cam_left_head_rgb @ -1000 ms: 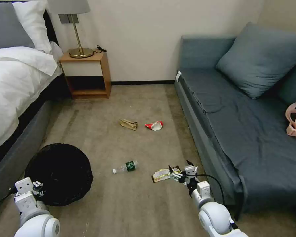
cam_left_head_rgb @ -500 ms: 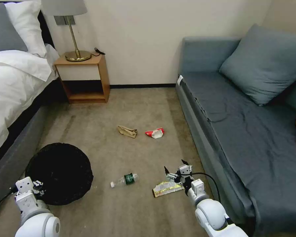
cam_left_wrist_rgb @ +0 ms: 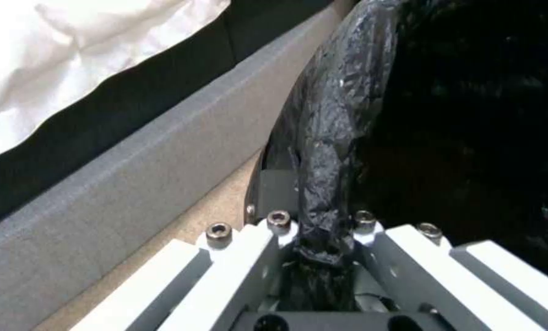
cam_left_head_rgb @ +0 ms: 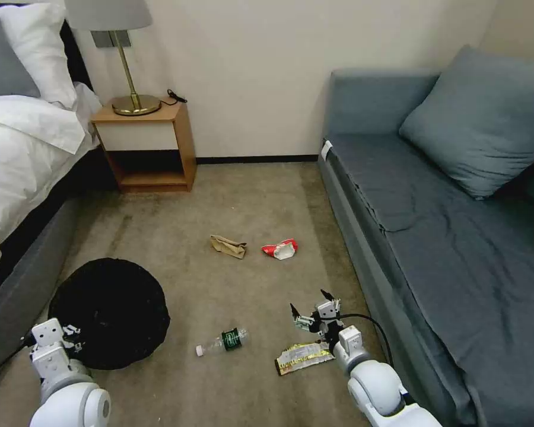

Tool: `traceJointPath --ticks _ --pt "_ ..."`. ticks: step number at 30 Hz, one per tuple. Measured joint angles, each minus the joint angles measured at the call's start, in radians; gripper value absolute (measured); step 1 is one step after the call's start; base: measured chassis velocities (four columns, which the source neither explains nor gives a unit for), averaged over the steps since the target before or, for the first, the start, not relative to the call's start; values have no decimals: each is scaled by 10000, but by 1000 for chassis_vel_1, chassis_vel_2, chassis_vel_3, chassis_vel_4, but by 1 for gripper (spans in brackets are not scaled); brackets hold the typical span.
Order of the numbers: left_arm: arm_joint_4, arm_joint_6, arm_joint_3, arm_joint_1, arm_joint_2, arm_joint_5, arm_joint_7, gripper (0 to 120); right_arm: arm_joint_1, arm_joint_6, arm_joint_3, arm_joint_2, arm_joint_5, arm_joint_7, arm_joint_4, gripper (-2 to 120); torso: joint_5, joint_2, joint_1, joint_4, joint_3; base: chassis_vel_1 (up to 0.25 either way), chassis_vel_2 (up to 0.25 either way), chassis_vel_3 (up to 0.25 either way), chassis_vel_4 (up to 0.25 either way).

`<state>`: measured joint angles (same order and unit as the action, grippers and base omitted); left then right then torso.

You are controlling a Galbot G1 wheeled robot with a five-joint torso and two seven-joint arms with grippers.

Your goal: Pick up the trash bin, then pick up the garbage on the floor and place it into the trash bin.

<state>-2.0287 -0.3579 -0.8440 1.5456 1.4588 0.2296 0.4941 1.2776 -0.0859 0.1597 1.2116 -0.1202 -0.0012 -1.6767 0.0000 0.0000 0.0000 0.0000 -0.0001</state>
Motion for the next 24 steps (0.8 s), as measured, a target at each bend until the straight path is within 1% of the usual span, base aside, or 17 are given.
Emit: traceJointPath --ticks 10,11,16,19,24 --pt "49 64 -60 28 -26 53 -1 1 -360 0 -269 -369 12 -121 177 100 1 0 0 0 0 0 0 0 0" --pt "75 91 -88 41 -29 62 -1 1 -566 -1 -364 -544 9 -191 277 100 0 0 0 0 0 0 0 0 0" --pt "147 176 -103 58 -29 31 -14 1 -1032 -19 -584 -818 -22 -333 517 100 0 0 0 0 0 0 0 0 0" --pt "240 274 -105 73 10 -65 -40 1 -1750 -58 -950 -1185 -48 -1055 979 100 0 0 0 0 1 0 0 0 0" --pt "269 279 -140 84 51 -106 -48 1 -2375 -39 -1384 -1272 -123 -1446 1443 100 0 0 0 0 1 0 0 0 0"
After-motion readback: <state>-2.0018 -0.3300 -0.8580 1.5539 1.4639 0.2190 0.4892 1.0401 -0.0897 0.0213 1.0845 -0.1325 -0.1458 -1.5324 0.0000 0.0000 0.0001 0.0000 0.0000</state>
